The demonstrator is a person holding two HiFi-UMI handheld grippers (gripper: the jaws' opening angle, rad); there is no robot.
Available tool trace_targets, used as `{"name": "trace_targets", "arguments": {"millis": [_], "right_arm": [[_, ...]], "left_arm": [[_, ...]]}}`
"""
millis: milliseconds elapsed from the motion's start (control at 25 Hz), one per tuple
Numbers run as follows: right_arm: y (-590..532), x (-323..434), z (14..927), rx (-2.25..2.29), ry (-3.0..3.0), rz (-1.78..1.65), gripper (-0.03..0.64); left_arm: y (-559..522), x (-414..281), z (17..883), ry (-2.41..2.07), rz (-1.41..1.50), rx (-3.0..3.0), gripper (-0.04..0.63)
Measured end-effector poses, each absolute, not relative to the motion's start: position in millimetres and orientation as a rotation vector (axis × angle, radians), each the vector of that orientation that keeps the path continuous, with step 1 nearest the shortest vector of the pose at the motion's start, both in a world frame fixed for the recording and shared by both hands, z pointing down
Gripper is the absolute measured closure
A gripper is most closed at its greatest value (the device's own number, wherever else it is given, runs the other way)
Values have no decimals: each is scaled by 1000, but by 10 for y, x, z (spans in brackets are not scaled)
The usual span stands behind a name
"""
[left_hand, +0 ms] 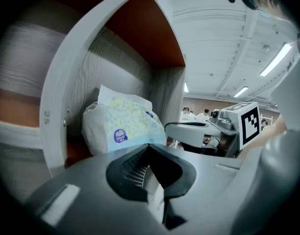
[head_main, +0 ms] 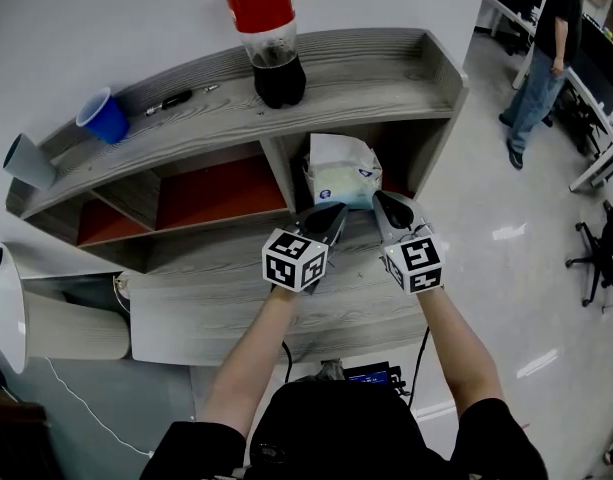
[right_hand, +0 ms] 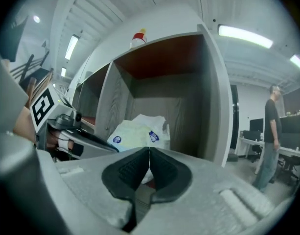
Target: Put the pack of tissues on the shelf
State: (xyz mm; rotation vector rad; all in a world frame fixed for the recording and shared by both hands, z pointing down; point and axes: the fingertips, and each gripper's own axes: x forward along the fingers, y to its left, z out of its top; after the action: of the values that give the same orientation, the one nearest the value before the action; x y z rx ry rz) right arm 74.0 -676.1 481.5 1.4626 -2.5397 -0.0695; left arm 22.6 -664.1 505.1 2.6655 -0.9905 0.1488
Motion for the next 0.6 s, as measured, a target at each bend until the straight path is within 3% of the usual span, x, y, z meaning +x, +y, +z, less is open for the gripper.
{"name": "trace_targets", "arguments": {"millis": [400, 600], "right_arm": [[-6947, 819, 4777, 1531, -2491, 2, 607], [-6875, 824, 4738, 1503, -2549, 56, 561]], "left_arm": [[-6641, 207, 5069, -988, 175, 2671, 602], [-6562, 196, 5037, -986, 175, 2688, 603]]}}
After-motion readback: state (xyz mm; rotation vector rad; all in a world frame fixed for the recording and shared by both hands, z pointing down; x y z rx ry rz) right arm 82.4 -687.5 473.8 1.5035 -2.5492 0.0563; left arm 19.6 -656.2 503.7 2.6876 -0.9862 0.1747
